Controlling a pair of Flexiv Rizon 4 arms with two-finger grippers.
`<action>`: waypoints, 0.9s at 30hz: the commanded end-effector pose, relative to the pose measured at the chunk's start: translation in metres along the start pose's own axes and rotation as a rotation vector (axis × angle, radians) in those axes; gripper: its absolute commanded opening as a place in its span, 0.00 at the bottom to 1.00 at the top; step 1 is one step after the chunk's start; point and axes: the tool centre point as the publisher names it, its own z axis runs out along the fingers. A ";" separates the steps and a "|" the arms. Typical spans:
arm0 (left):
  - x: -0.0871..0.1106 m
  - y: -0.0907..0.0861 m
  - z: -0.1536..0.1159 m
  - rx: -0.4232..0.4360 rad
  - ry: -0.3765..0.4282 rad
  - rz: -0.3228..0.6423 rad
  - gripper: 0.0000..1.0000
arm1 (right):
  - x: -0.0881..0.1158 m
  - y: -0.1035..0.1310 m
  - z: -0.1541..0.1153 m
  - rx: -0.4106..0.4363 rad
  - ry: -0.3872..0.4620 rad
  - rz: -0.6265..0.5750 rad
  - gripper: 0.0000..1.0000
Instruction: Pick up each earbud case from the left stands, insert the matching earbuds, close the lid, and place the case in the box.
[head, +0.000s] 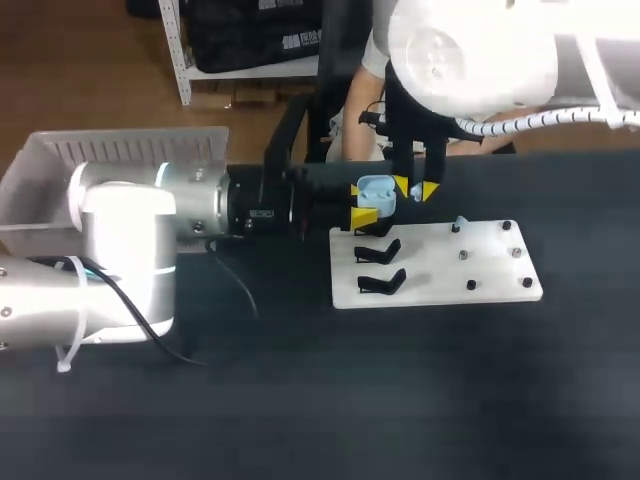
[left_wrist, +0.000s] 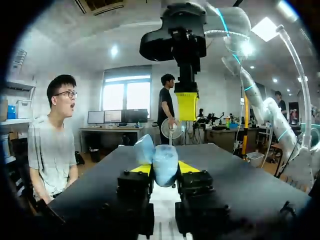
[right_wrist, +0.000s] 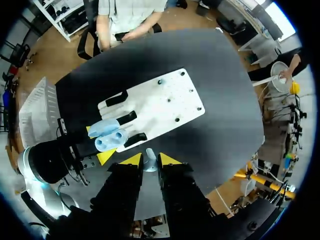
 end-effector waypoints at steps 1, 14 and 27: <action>0.000 -0.003 0.000 -0.009 -0.004 0.004 0.00 | 0.002 0.003 0.000 -0.006 0.011 0.009 0.00; 0.000 -0.003 0.000 -0.009 -0.004 0.004 0.00 | 0.004 0.031 -0.007 0.015 0.043 0.066 0.00; 0.002 -0.004 0.001 0.014 -0.010 0.004 0.00 | 0.000 0.036 -0.005 0.060 0.060 0.097 0.00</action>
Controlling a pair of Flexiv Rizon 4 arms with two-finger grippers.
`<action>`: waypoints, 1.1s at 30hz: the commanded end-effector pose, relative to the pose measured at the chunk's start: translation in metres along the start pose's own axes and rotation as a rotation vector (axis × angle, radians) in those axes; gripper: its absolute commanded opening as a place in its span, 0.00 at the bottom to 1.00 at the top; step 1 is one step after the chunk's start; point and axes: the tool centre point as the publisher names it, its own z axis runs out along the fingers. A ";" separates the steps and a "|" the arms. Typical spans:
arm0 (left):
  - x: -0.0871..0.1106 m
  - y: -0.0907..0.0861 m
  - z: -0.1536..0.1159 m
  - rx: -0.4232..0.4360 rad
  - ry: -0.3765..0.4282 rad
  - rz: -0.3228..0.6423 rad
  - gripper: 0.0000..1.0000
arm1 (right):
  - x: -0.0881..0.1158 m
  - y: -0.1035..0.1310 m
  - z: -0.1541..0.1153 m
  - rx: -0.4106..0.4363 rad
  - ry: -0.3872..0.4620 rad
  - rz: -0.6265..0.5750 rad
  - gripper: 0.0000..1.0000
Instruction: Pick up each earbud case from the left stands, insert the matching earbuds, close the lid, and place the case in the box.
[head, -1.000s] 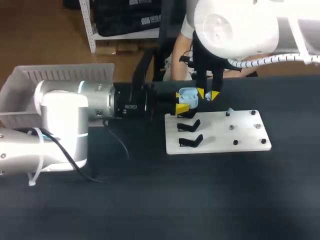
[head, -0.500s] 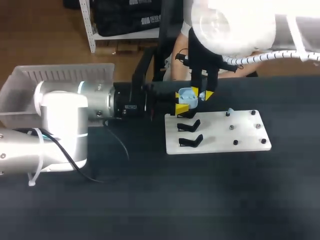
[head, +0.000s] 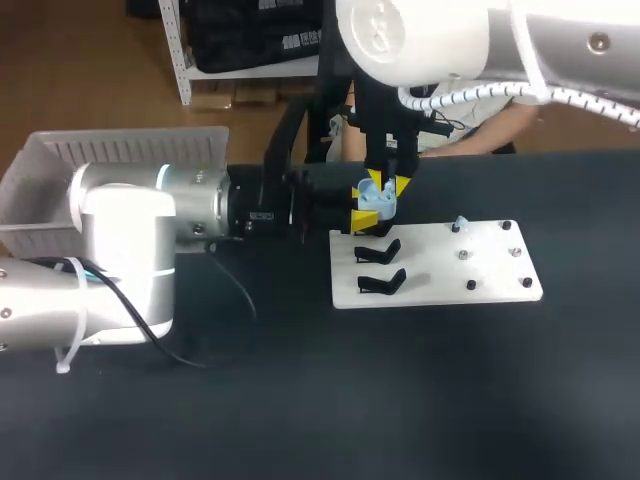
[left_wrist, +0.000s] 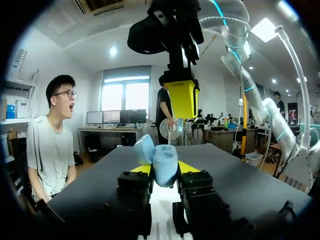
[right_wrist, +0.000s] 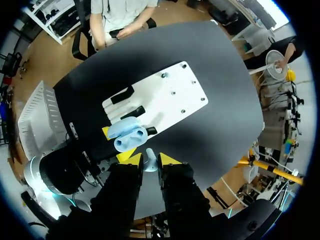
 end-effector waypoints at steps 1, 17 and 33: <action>0.001 0.000 0.000 0.002 -0.005 0.005 0.00 | -0.004 0.005 -0.001 0.025 0.010 0.010 0.00; 0.001 -0.003 0.002 0.024 -0.010 0.003 0.00 | -0.007 0.004 0.008 0.022 0.024 0.076 0.00; 0.001 -0.003 0.002 0.024 -0.010 0.003 0.00 | -0.009 0.004 0.008 0.009 0.023 0.099 0.00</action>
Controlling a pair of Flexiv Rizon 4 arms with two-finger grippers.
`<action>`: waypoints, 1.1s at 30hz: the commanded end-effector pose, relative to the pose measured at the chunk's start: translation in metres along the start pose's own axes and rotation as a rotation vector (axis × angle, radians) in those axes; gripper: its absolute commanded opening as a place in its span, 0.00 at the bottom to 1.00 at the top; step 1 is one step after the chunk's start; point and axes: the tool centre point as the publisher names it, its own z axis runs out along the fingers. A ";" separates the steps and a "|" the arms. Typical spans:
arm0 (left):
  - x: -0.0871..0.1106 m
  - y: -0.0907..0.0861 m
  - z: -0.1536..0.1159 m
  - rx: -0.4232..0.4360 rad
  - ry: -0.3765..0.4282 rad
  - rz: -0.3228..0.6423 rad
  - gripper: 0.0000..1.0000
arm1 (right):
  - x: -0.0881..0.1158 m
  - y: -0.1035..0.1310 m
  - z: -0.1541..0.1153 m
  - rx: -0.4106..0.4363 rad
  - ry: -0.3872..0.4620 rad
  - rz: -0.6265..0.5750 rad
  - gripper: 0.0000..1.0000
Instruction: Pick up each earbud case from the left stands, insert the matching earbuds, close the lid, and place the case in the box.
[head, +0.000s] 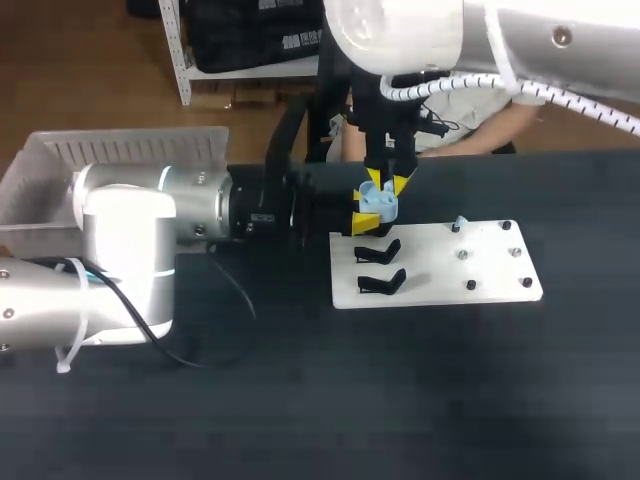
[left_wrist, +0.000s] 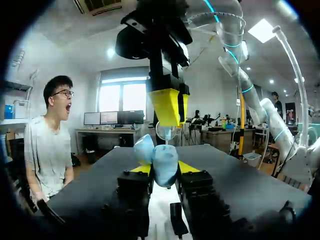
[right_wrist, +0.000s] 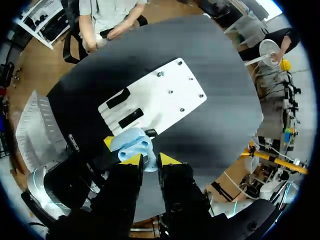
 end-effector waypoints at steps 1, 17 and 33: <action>0.000 0.001 0.000 0.002 -0.001 0.000 0.00 | -0.001 -0.001 0.000 -0.018 -0.002 0.044 0.00; 0.000 0.001 0.000 0.002 -0.001 0.000 0.00 | 0.002 0.003 -0.001 0.030 -0.032 0.181 0.00; 0.000 0.001 0.000 0.002 -0.001 0.000 0.00 | 0.001 0.012 0.002 0.047 -0.025 0.210 0.00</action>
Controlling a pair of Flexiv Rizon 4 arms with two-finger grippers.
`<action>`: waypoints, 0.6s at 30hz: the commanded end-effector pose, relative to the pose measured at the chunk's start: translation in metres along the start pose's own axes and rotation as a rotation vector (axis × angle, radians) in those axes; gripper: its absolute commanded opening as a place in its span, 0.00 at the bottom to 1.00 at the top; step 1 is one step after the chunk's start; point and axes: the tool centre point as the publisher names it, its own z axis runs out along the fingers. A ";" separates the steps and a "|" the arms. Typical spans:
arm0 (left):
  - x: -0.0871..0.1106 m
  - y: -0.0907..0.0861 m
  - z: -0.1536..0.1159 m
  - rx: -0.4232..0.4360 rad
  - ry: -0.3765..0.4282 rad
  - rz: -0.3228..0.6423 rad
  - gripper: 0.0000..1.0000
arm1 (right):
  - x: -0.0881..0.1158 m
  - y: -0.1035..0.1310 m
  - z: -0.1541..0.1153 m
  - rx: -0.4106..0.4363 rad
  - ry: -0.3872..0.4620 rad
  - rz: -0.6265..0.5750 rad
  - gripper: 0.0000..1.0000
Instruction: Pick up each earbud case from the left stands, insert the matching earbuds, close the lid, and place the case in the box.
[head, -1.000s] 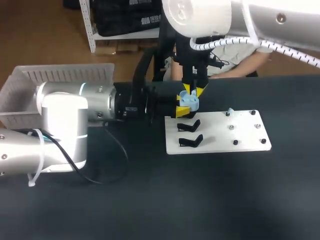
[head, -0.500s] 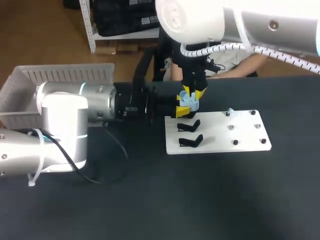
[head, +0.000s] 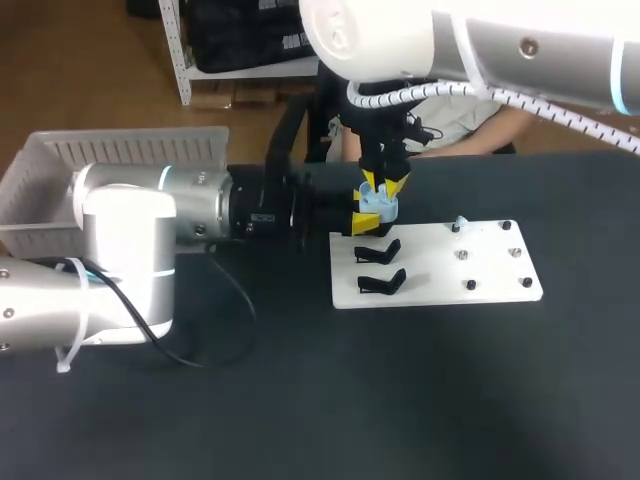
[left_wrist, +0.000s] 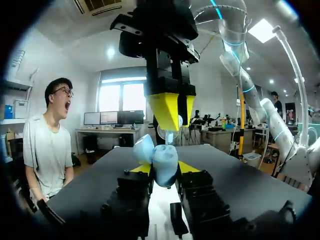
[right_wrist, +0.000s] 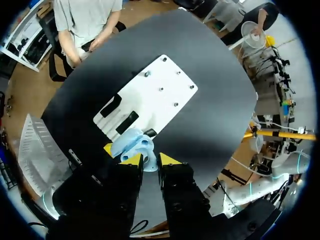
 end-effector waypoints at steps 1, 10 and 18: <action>0.001 0.001 0.000 0.001 -0.001 0.001 0.00 | -0.001 0.004 -0.001 0.009 0.004 0.004 0.00; 0.001 0.001 0.000 0.001 -0.001 0.001 0.00 | -0.001 0.006 0.000 0.019 0.011 0.008 0.00; 0.001 0.001 0.000 0.001 -0.001 0.001 0.00 | -0.005 0.008 0.004 0.028 0.019 0.015 0.00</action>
